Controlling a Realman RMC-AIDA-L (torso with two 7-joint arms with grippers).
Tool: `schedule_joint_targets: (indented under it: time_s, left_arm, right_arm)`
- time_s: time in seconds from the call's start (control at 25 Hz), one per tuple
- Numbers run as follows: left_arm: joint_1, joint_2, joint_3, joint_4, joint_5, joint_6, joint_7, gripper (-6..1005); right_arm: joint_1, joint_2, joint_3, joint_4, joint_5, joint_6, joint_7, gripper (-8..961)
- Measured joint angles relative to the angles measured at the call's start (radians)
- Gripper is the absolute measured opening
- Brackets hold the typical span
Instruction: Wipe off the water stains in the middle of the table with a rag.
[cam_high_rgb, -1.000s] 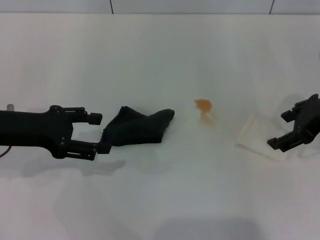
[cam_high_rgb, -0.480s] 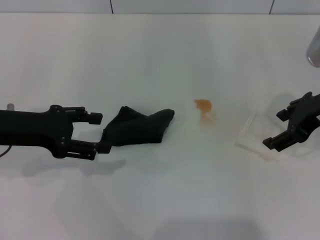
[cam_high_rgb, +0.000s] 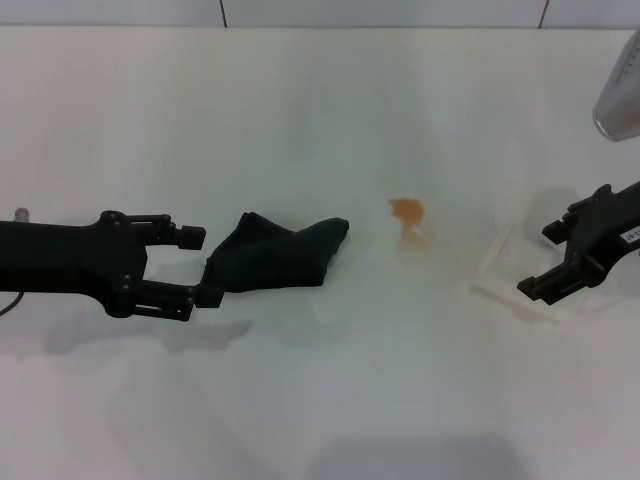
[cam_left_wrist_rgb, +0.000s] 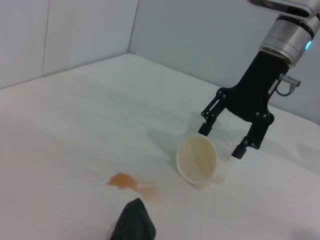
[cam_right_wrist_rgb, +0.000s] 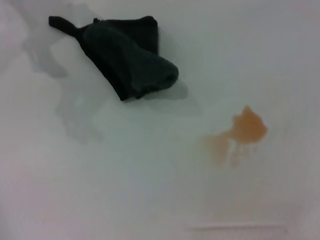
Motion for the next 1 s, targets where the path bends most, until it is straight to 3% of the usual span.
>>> schedule_joint_targets:
  time_s: [1.0]
  left_arm:
    - [0.005,-0.002,0.000,0.000,-0.004,0.000,0.003,853]
  right_arm:
    - [0.010,0.000,0.006,0.047,-0.044,0.014,0.001,783]
